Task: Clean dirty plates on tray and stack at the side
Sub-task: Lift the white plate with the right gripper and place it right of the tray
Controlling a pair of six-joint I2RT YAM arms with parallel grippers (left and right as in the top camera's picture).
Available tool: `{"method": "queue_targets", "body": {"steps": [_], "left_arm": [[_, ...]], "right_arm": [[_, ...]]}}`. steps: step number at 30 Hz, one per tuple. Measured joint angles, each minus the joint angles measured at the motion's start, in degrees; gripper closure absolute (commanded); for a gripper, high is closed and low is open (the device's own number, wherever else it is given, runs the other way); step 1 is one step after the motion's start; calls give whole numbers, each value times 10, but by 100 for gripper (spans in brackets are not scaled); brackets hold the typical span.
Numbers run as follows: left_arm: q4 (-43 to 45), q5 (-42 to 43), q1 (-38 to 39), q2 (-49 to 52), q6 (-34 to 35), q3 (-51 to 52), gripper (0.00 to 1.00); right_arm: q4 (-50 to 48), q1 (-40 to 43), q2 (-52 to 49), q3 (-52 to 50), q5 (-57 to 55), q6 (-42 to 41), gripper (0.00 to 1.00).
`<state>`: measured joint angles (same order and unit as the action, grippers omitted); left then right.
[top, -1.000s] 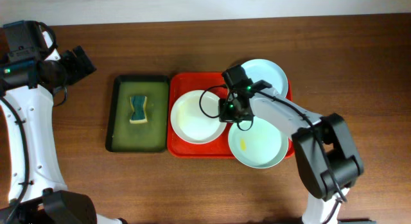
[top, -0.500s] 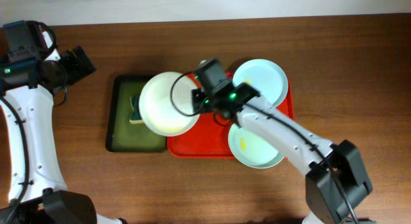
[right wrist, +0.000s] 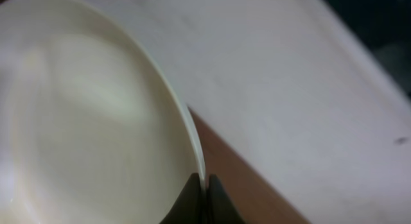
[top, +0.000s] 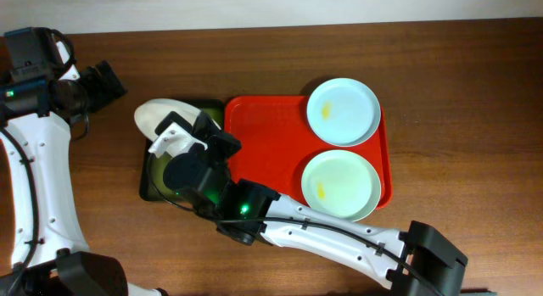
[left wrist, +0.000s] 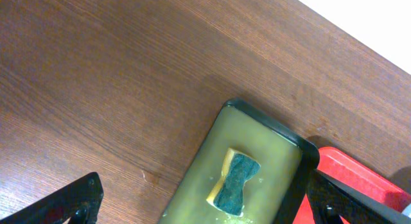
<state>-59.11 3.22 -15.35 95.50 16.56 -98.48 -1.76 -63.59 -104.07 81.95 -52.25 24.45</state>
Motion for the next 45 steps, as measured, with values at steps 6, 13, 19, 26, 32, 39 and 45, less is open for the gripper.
{"method": "queue_targets", "body": {"steps": [6, 13, 19, 26, 32, 39, 45], "left_arm": [[0, 0, 0, 0, 0, 0, 1], [0, 0, 0, 0, 0, 0, 1], [0, 0, 0, 0, 0, 0, 1], [0, 0, 0, 0, 0, 0, 1], [0, 0, 0, 0, 0, 0, 1], [0, 0, 0, 0, 0, 0, 1], [0, 0, 0, 0, 0, 0, 1]], "right_arm": [[-54, 0, 0, 0, -35, 49, 96], [-52, 13, 0, 0, -35, -8, 96], [16, 27, 0, 1, -34, -107, 96], [214, 135, 3, 5, 262, -429, 96], [264, 265, 3, 5, 640, -509, 96], [301, 283, 3, 5, 685, -517, 96], [310, 304, 3, 5, 692, -518, 96]]}}
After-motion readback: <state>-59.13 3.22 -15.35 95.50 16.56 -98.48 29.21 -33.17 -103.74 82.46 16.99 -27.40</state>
